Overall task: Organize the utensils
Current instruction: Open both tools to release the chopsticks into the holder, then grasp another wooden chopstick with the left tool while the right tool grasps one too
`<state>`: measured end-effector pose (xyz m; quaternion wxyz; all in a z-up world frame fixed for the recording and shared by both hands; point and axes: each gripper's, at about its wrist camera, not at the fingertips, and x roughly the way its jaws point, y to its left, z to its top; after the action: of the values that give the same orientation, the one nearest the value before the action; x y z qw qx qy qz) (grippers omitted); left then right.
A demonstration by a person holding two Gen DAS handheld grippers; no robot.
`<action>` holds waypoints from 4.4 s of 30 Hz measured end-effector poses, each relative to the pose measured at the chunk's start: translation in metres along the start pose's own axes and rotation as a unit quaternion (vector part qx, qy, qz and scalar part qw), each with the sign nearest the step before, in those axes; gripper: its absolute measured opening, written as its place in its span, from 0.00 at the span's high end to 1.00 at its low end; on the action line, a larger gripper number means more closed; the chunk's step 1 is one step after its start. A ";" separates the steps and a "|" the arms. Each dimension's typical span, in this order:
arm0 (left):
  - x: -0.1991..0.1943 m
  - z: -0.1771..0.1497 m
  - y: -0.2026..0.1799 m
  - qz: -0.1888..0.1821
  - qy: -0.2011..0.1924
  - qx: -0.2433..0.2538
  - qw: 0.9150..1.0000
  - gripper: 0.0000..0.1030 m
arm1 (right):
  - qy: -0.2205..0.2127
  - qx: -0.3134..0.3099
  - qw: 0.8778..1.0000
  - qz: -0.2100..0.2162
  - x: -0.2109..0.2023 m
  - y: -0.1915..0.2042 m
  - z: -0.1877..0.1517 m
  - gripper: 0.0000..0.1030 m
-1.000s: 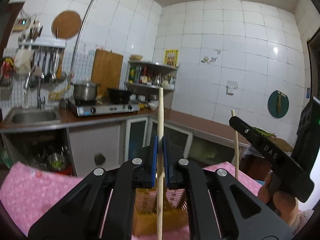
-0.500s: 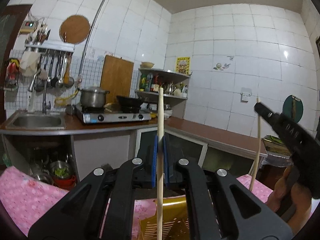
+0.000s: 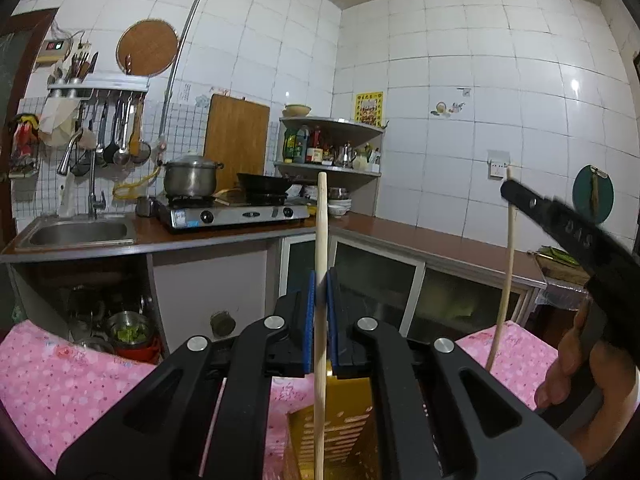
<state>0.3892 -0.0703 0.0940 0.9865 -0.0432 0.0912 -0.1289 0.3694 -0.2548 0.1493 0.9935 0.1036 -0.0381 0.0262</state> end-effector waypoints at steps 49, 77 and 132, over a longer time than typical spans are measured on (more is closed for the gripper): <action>-0.127 -0.136 0.029 0.058 0.336 -0.074 0.937 0.05 | 0.413 -0.015 0.900 -0.143 -0.159 -0.134 -0.129 0.49; -0.107 -0.164 0.013 0.052 0.370 -0.052 0.926 0.57 | 0.461 0.017 0.870 -0.171 -0.157 -0.198 -0.159 0.85; -0.076 -0.160 -0.008 0.059 0.434 -0.017 0.899 0.88 | 0.502 0.031 0.852 -0.142 -0.133 -0.199 -0.158 0.94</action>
<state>0.2842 -0.0683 -0.0487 0.8539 0.0059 0.5151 -0.0746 0.2605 -0.4225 -0.0561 0.8666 0.1112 0.4819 -0.0659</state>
